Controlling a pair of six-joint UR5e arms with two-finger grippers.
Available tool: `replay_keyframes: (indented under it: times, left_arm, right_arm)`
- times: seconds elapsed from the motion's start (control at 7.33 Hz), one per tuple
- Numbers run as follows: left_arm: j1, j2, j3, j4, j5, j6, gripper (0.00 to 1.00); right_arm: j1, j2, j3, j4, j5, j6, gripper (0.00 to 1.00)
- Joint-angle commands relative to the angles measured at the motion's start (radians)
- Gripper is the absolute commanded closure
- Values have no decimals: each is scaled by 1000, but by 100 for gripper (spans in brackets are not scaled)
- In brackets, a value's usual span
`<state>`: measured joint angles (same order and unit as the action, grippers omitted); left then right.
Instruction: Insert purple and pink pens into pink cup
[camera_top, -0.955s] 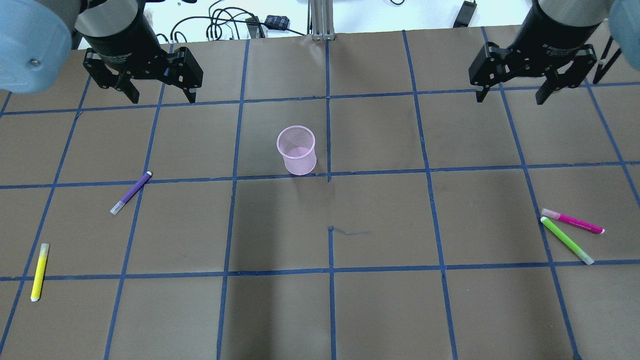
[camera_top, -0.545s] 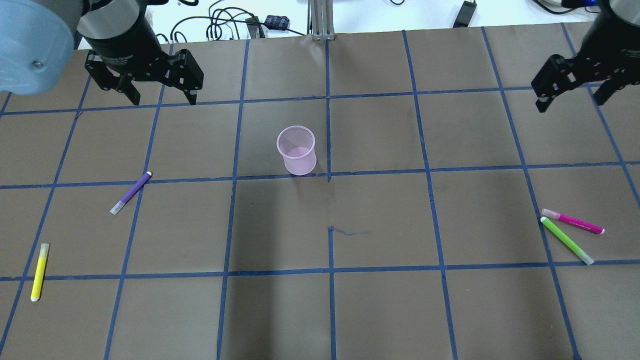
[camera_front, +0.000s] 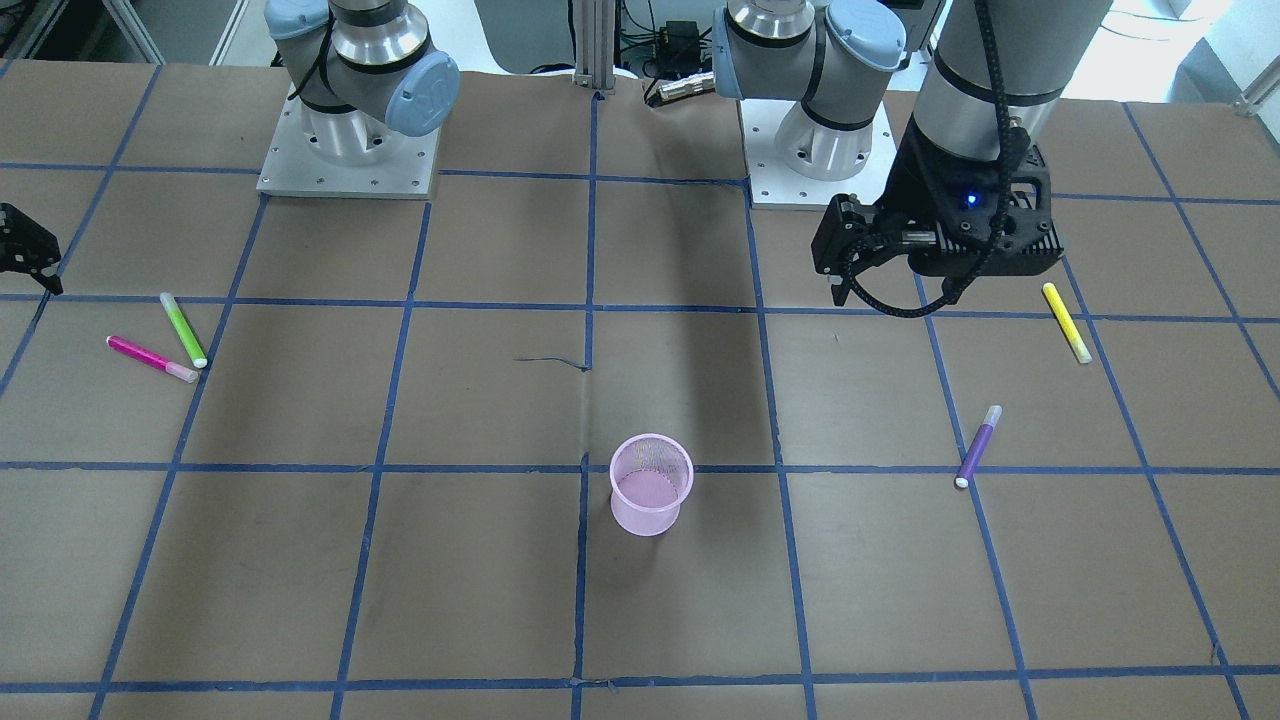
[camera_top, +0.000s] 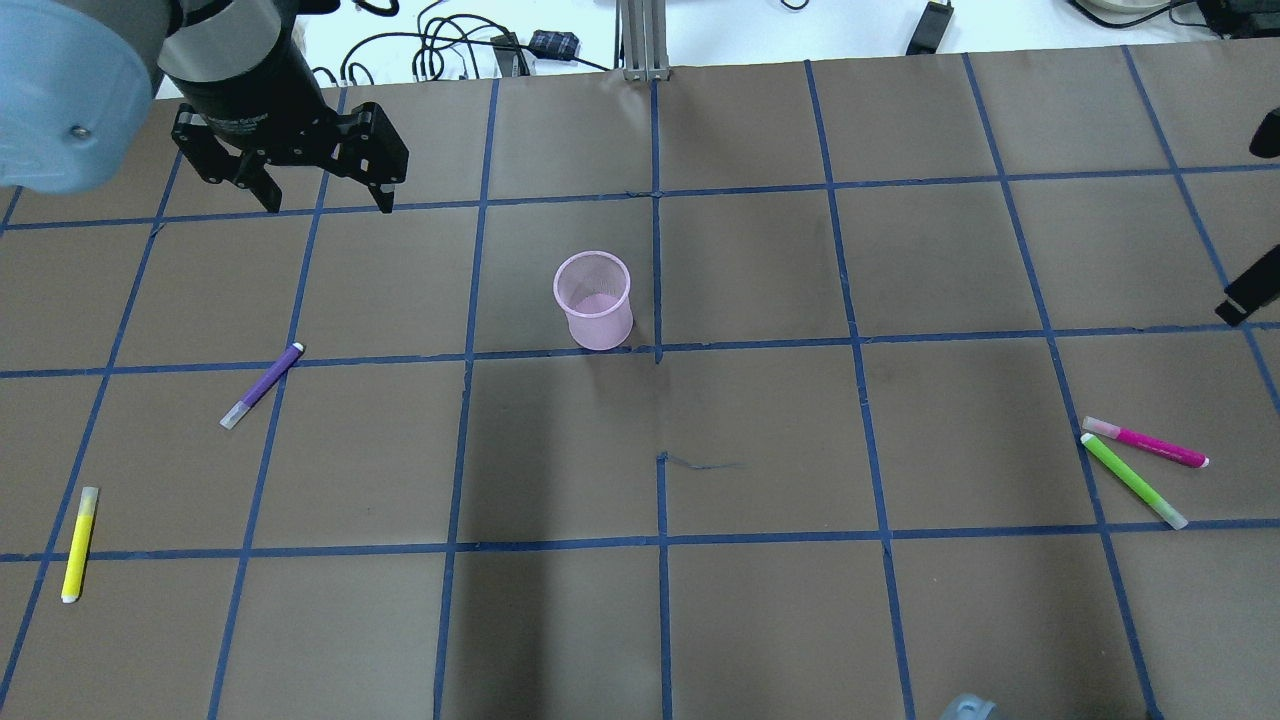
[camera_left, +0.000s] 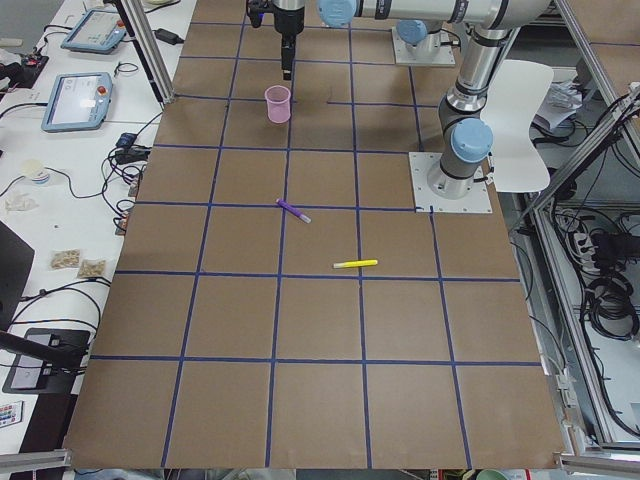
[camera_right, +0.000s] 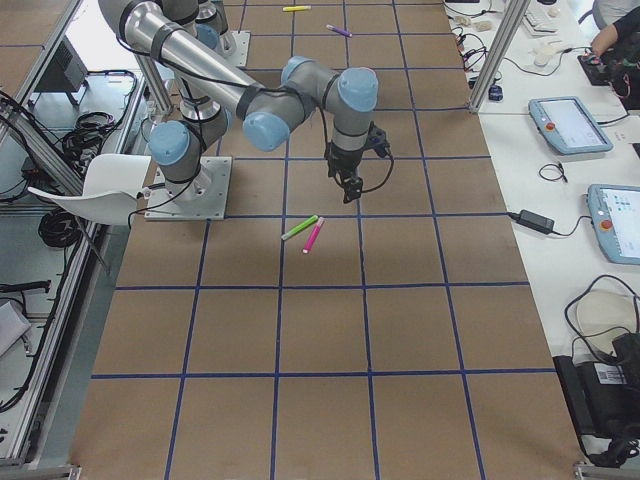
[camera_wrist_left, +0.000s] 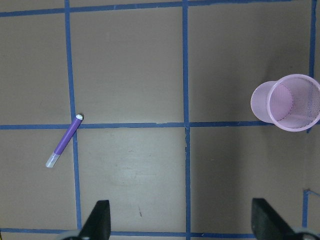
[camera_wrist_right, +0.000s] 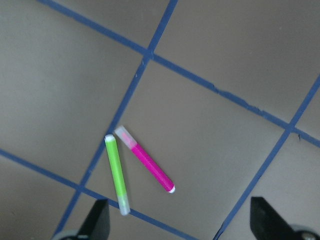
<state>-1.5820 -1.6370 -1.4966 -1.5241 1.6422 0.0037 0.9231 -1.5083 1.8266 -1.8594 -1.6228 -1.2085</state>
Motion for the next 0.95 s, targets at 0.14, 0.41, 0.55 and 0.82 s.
replay_keyframes:
  times: [0.14,0.41,0.55,0.82]
  left_arm:
    - [-3,3,-19,2,-7,-16,0]
    - [0,2,-39,-1,-7,-25,0]
    - [1,2,-43,2,-7,-27,0]
    - [-4,0,-51,-1,-12,-63,0]
  right_arm:
    - [-163,10,186,-90,104,-694,0]
    - [-179,69,296,-324,106,-813,0]
    - [-181,115,363,-521,112,-833,0]
    - [-181,126,413,-615,200,-983,0]
